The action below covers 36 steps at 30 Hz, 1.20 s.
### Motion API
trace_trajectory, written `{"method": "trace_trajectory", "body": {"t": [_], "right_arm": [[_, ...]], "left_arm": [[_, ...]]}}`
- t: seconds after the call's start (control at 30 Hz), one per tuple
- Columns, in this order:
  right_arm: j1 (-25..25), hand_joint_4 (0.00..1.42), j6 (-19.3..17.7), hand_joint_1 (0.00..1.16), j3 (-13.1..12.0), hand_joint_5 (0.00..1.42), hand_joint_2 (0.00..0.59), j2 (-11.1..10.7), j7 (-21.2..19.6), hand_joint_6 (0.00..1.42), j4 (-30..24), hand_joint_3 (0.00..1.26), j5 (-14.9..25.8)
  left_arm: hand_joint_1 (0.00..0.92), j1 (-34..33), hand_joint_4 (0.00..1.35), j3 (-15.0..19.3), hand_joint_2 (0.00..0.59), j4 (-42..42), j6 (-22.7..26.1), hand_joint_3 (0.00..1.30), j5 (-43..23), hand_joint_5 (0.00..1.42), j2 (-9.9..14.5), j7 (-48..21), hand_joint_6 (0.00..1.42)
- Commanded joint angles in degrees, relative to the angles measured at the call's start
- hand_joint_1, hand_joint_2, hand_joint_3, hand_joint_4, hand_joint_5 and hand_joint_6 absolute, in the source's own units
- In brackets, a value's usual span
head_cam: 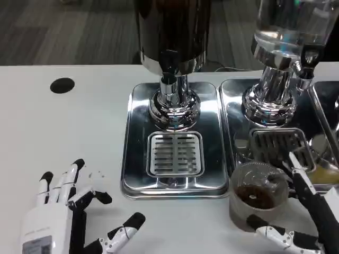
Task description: Grasp the cup under the faucet to collect the drink, then remove the cup.
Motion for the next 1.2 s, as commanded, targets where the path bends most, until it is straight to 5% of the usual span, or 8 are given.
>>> {"method": "trace_trajectory", "body": {"t": [0.03,0.3,0.67,0.73,0.8,0.9,1.03,1.2], "right_arm": [[-0.2,0.02,-1.5,0.67,-0.1,0.16,0.157,-0.8,1.8,0.34,0.6,0.0,2.0],[0.0,0.0,-1.9,0.62,-0.4,0.0,0.163,-1.4,5.0,0.17,0.4,0.0,5.1],[-1.3,0.0,-0.5,0.3,-4.3,0.0,0.15,-1.3,9.1,0.06,-0.9,0.0,15.4],[-1.9,0.0,0.6,0.22,-4.8,0.0,0.17,-1.4,10.5,0.01,-1.9,0.0,17.0],[-3.0,0.0,3.2,0.07,-5.9,0.0,0.269,-1.1,10.4,0.0,-4.1,0.0,17.5],[-7.4,0.0,9.2,0.0,-7.5,0.0,0.415,-2.4,7.4,0.05,-6.2,0.06,11.6],[-14.8,0.0,12.2,0.0,-6.2,0.0,0.457,-6.2,9.1,0.07,-0.9,0.1,7.2],[-19.8,0.0,12.0,0.01,-4.9,0.0,0.481,-9.2,5.7,0.08,5.9,0.1,0.3]], "left_arm": [[0.0,-0.3,0.02,-0.4,0.112,0.1,0.6,0.65,0.8,0.15,-0.2,-0.5,0.03],[0.0,-0.5,0.03,-0.4,0.111,-0.1,1.0,0.65,0.9,0.15,0.1,-0.9,0.03],[0.0,0.0,0.03,0.4,0.119,-1.1,0.7,0.65,0.4,0.16,0.3,-0.7,0.03],[0.0,0.3,0.04,1.0,0.12,-1.2,0.4,0.65,-0.3,0.16,0.4,-0.5,0.03],[0.0,0.7,0.04,1.9,0.119,-1.6,-0.2,0.65,-0.9,0.16,0.7,-0.5,0.03],[0.0,0.7,0.04,2.6,0.103,-1.9,-1.3,0.53,-1.4,0.16,1.4,-0.9,0.03],[0.0,0.8,0.04,2.7,0.092,-2.1,-2.0,0.44,-1.2,0.17,2.0,-1.6,0.02],[0.0,1.9,0.03,3.2,0.091,-3.1,-1.7,0.44,-0.8,0.16,1.9,-1.8,0.02]]}}
